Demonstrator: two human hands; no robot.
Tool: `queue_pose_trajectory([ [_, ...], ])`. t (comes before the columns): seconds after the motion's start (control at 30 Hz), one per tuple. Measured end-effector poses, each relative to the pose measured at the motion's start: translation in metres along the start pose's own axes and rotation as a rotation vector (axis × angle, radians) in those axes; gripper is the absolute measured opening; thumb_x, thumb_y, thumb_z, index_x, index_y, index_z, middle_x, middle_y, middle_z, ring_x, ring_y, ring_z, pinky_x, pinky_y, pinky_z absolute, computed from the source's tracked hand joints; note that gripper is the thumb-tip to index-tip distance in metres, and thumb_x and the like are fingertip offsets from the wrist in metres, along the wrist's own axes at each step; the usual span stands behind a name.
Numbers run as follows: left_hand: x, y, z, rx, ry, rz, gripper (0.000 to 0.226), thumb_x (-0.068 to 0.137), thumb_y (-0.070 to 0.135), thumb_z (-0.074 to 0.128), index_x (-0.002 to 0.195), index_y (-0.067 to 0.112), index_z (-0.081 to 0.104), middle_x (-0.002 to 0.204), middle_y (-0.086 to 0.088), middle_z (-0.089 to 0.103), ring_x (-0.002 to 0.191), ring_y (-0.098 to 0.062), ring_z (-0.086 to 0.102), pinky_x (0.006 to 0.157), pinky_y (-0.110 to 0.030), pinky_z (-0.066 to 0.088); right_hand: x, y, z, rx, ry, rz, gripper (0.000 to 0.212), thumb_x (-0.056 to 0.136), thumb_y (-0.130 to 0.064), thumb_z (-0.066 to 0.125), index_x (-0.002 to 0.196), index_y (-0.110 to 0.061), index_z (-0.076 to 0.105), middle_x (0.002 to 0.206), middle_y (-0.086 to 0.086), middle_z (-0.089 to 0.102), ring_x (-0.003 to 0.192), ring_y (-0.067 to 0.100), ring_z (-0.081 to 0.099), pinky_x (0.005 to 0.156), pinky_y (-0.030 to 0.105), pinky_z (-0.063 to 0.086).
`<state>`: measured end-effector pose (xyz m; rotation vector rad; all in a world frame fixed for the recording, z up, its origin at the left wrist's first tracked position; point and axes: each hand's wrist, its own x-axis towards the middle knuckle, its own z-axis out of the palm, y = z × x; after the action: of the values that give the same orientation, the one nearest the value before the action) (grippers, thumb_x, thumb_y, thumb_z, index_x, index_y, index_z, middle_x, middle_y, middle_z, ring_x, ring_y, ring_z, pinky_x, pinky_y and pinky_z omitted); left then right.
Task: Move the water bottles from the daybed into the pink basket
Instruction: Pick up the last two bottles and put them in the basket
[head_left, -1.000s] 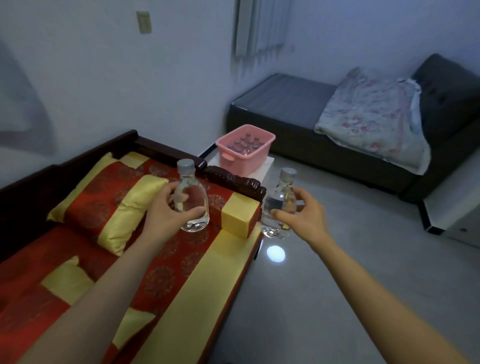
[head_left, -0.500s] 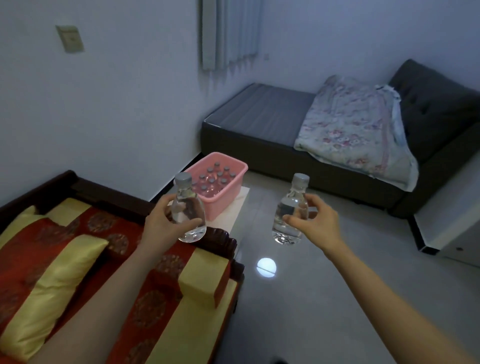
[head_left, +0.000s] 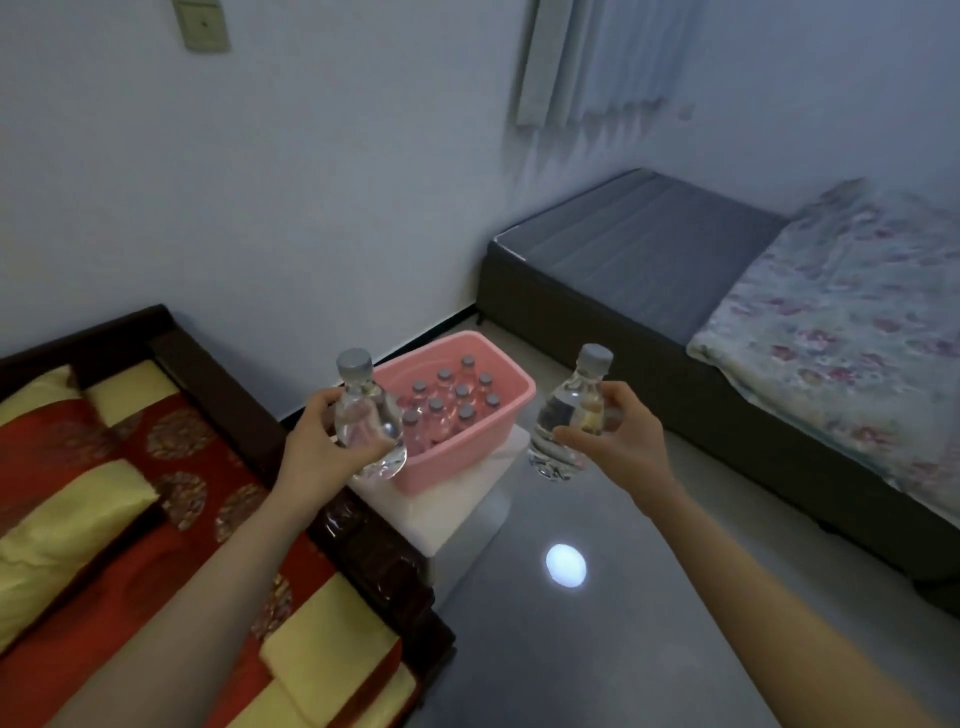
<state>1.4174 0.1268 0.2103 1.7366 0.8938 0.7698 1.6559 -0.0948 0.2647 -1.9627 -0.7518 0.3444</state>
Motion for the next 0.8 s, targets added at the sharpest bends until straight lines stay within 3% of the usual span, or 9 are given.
queue_pose_trajectory([
  [0.1,0.032,-0.009,0.012,0.023,0.027,-0.027,0.062,0.056,0.023,0.090,0.093,0.056,0.051,0.096,0.021,0.064,0.081,0.011,0.063,0.062,-0.009,0.046,0.049,0.011,0.021,0.038,-0.075,-0.007,0.049,0.054,-0.041,0.083,0.092,-0.041,0.051,0.094,-0.013,0.062,0.086,0.009,0.063,0.064,0.021,0.052],
  [0.17,0.059,-0.022,0.021,0.048,0.039,-0.046,0.063,0.057,0.022,0.090,0.091,0.057,0.050,0.096,0.020,0.064,0.080,0.010,0.064,0.059,-0.008,0.047,0.083,0.019,0.036,0.032,-0.132,-0.021,0.049,0.056,-0.041,0.083,0.093,-0.041,0.051,0.095,-0.012,0.062,0.088,0.011,0.064,0.068,0.028,0.056],
  [0.33,0.127,-0.045,0.044,0.036,0.060,-0.113,0.065,0.057,0.025,0.090,0.107,0.036,0.050,0.106,0.013,0.064,0.092,-0.003,0.061,0.073,-0.024,0.046,0.169,0.029,0.069,0.009,-0.239,-0.039,0.053,0.061,-0.032,0.086,0.104,-0.026,0.055,0.099,-0.007,0.063,0.091,0.014,0.064,0.080,0.042,0.058],
  [0.47,0.164,-0.056,0.062,0.029,0.108,-0.169,0.061,0.057,0.024,0.089,0.098,0.044,0.048,0.098,0.019,0.063,0.081,0.013,0.061,0.068,-0.016,0.043,0.229,0.034,0.089,0.015,-0.348,-0.021,0.056,0.064,-0.022,0.086,0.109,-0.018,0.054,0.102,-0.004,0.063,0.092,0.014,0.063,0.077,0.039,0.057],
  [0.6,0.193,-0.069,0.071,0.037,0.119,-0.230,0.064,0.058,0.021,0.089,0.110,0.029,0.051,0.103,0.013,0.065,0.086,0.006,0.063,0.075,-0.019,0.047,0.275,0.044,0.110,0.053,-0.504,-0.053,0.050,0.063,-0.010,0.085,0.093,-0.035,0.055,0.090,-0.010,0.065,0.077,-0.002,0.067,0.056,0.013,0.052],
  [0.7,0.203,-0.076,0.076,0.081,0.071,-0.250,0.065,0.059,0.016,0.087,0.108,0.030,0.048,0.101,0.012,0.064,0.085,0.003,0.062,0.074,-0.018,0.046,0.302,0.056,0.132,0.022,-0.588,-0.101,0.054,0.056,-0.010,0.088,0.091,-0.039,0.057,0.086,-0.013,0.069,0.078,0.001,0.068,0.061,0.012,0.051],
  [0.8,0.199,-0.087,0.088,0.158,0.052,-0.260,0.074,0.052,0.028,0.081,0.117,0.029,0.046,0.109,0.001,0.059,0.097,-0.009,0.057,0.082,-0.022,0.047,0.321,0.077,0.158,0.029,-0.735,-0.107,0.065,0.054,-0.024,0.091,0.105,-0.032,0.053,0.101,-0.010,0.066,0.088,-0.002,0.066,0.069,0.015,0.052],
])
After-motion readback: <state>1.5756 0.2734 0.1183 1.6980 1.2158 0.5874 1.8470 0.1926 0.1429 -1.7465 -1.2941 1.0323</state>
